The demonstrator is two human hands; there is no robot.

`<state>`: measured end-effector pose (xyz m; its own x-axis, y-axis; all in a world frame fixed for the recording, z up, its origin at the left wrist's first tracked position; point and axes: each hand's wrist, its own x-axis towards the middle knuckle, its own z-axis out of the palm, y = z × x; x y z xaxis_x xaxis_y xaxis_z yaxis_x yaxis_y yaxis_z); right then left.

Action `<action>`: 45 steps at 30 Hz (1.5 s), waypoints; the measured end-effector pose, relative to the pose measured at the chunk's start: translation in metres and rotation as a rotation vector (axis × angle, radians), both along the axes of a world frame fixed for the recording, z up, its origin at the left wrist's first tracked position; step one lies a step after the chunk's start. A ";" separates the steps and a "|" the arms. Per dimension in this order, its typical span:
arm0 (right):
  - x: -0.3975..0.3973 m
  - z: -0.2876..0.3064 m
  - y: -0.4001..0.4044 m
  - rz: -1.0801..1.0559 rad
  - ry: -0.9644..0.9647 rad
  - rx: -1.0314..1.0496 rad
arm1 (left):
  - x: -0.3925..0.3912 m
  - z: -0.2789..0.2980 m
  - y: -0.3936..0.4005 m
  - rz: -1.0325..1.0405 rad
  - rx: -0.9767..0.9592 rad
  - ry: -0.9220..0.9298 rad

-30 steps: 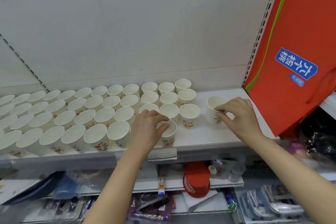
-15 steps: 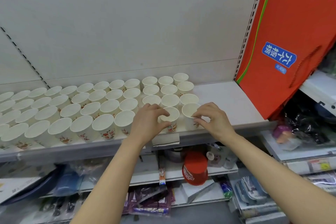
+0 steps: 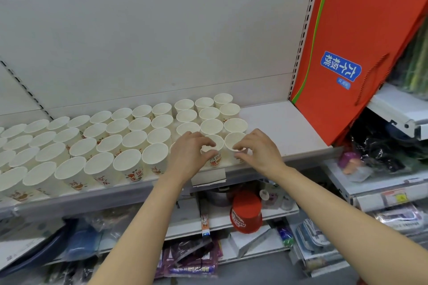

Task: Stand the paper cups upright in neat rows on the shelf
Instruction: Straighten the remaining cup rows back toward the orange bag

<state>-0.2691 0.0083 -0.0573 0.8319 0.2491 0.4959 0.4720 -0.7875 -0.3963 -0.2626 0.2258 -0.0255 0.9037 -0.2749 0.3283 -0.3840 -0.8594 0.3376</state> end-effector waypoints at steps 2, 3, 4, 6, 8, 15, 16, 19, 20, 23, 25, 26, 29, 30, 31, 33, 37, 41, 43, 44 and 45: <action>0.003 0.003 -0.006 -0.007 -0.015 0.093 | 0.002 0.005 -0.007 -0.042 -0.019 -0.023; 0.007 0.008 -0.010 -0.026 -0.039 0.120 | 0.003 0.007 -0.011 -0.064 -0.012 -0.031; 0.013 0.013 -0.014 -0.055 -0.054 0.115 | 0.005 0.009 -0.015 -0.086 0.007 -0.041; 0.029 0.023 -0.026 -0.114 -0.017 0.003 | 0.008 0.012 -0.024 -0.127 0.069 -0.050; 0.043 0.031 -0.032 -0.130 0.075 -0.160 | 0.010 0.015 -0.034 -0.165 0.122 -0.029; 0.066 0.040 -0.034 -0.039 0.149 -0.378 | 0.015 0.013 -0.053 -0.202 0.260 0.004; 0.068 0.040 -0.034 -0.032 0.143 -0.383 | 0.016 0.012 -0.053 -0.199 0.267 0.005; 0.073 0.039 -0.033 -0.011 0.108 -0.398 | 0.017 0.010 -0.050 -0.197 0.262 0.003; 0.076 0.038 -0.033 -0.004 0.095 -0.402 | 0.017 0.009 -0.050 -0.195 0.248 0.007; 0.082 0.036 -0.031 0.015 0.066 -0.414 | 0.017 0.010 -0.054 -0.203 0.215 0.013; 0.083 0.033 -0.031 0.025 0.040 -0.404 | 0.018 0.010 -0.058 -0.212 0.208 -0.001; 0.084 0.031 -0.031 0.028 0.022 -0.387 | 0.019 0.010 -0.059 -0.213 0.209 -0.008; 0.084 0.023 -0.033 0.040 -0.033 -0.350 | 0.020 0.007 -0.059 -0.213 0.208 -0.040; 0.085 0.021 -0.033 0.042 -0.038 -0.341 | 0.020 0.005 -0.059 -0.210 0.208 -0.046; 0.085 0.020 -0.033 0.045 -0.030 -0.329 | 0.021 0.004 -0.059 -0.209 0.203 -0.048; 0.086 0.018 -0.034 0.047 -0.004 -0.289 | 0.020 0.003 -0.060 -0.204 0.177 -0.051; 0.073 0.014 -0.037 0.002 -0.098 -0.076 | 0.011 0.001 -0.044 -0.117 0.051 -0.136; 0.040 0.005 -0.031 0.101 -0.179 0.042 | -0.003 -0.003 -0.010 0.049 0.026 -0.198; 0.031 0.002 -0.024 0.133 -0.200 0.030 | -0.006 -0.008 -0.001 0.087 0.052 -0.161; 0.030 0.000 -0.022 0.135 -0.210 0.015 | -0.006 -0.010 -0.001 0.088 0.066 -0.136; 0.029 -0.002 -0.021 0.133 -0.214 0.004 | -0.005 -0.011 -0.002 0.083 0.078 -0.117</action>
<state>-0.2397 -0.0127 -0.0593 0.6677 0.3471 0.6586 0.6449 -0.7117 -0.2787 -0.2680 0.2240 -0.0363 0.8812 -0.2299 0.4130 -0.3436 -0.9116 0.2258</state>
